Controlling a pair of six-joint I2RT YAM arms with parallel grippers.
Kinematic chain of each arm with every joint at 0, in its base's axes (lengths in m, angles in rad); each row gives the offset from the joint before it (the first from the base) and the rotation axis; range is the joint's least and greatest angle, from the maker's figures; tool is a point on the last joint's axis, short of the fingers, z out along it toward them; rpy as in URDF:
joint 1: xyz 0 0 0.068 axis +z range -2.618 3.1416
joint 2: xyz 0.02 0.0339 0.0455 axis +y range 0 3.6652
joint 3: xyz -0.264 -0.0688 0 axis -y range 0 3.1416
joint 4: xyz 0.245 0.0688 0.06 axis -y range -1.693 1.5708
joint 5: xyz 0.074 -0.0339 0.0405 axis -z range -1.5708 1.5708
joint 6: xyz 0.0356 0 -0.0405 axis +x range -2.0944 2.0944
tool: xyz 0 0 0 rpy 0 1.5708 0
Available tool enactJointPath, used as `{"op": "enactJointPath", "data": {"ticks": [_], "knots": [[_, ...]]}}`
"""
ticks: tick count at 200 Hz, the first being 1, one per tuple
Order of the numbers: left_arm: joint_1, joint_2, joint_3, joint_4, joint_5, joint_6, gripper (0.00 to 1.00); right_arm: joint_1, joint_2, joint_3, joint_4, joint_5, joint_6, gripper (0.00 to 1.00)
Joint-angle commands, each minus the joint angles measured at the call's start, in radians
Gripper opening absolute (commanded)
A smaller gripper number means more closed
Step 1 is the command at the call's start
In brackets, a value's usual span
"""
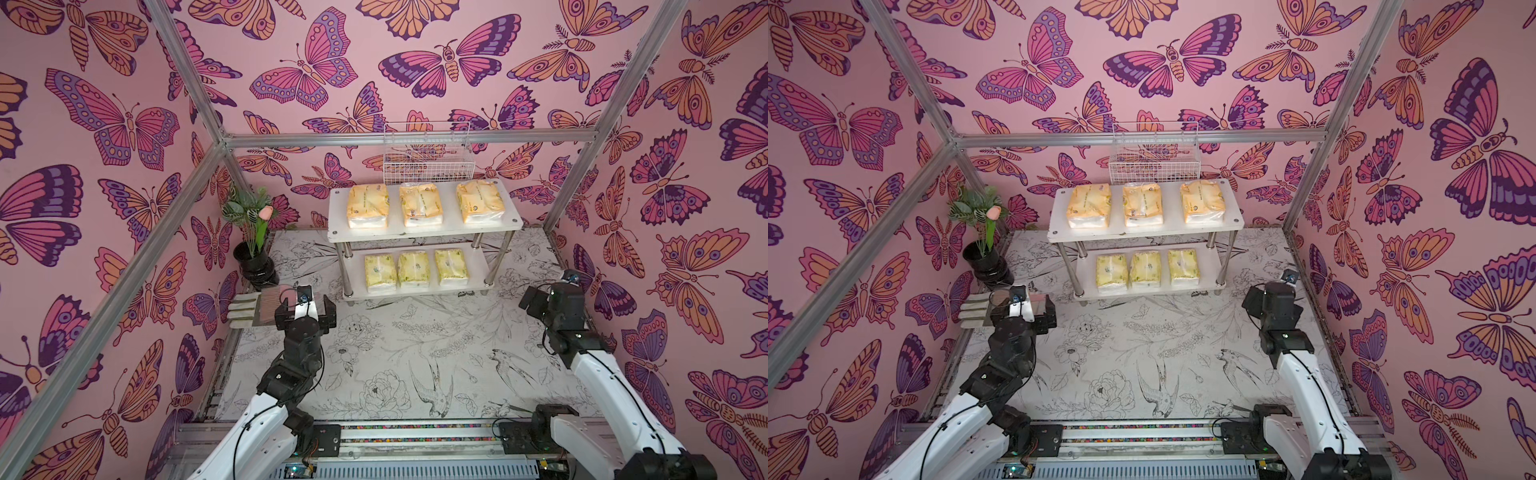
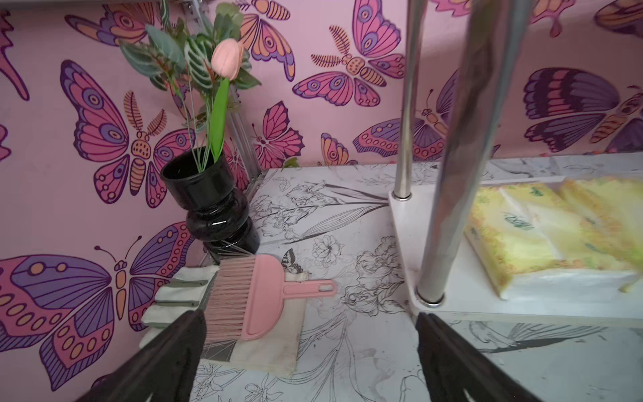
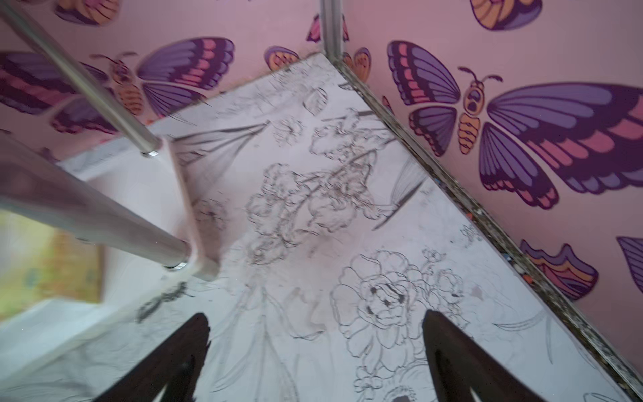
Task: Place the tissue boxes on the shelf by color
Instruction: Reset both arms
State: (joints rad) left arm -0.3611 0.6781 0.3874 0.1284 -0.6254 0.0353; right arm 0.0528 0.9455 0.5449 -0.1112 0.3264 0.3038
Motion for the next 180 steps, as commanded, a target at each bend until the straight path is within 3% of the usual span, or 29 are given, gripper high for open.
{"op": "enactJointPath", "data": {"ticks": [1,18,44,65,97,113,125,131,143,158,173,180], "knots": [[0.111,0.094,-0.047,0.200,0.093,0.023,1.00,-0.004,0.055,-0.064,0.322,0.159,-0.074,0.99],[0.193,0.196,-0.083,0.262,0.149,-0.030,1.00,-0.004,0.135,-0.075,0.372,0.129,-0.077,0.99],[0.263,0.336,-0.097,0.367,0.201,-0.086,1.00,0.002,0.267,-0.163,0.643,0.119,-0.099,0.99],[0.272,0.443,-0.098,0.472,0.276,-0.083,1.00,0.005,0.352,-0.211,0.832,0.080,-0.149,0.99],[0.268,0.649,-0.077,0.643,0.342,-0.031,1.00,0.009,0.358,-0.235,0.882,-0.014,-0.224,0.99],[0.277,0.726,-0.072,0.702,0.378,-0.019,1.00,0.008,0.502,-0.304,1.192,-0.004,-0.230,0.99],[0.277,0.777,-0.068,0.739,0.414,-0.001,1.00,0.009,0.608,-0.300,1.312,-0.027,-0.251,0.99],[0.282,0.797,-0.068,0.752,0.433,0.002,1.00,0.009,0.613,-0.279,1.274,-0.037,-0.254,0.99],[0.296,0.852,-0.068,0.798,0.460,-0.002,0.99,0.003,0.534,-0.195,0.965,-0.055,-0.230,0.99],[0.331,0.857,-0.005,0.731,0.526,-0.028,0.99,-0.025,0.602,-0.187,1.080,-0.080,-0.218,0.99],[0.374,0.855,0.004,0.706,0.603,-0.050,1.00,-0.027,0.553,-0.153,0.920,-0.085,-0.208,0.99],[0.375,0.855,0.005,0.709,0.604,-0.049,1.00,-0.027,0.562,-0.162,0.970,-0.086,-0.211,0.99]]}}
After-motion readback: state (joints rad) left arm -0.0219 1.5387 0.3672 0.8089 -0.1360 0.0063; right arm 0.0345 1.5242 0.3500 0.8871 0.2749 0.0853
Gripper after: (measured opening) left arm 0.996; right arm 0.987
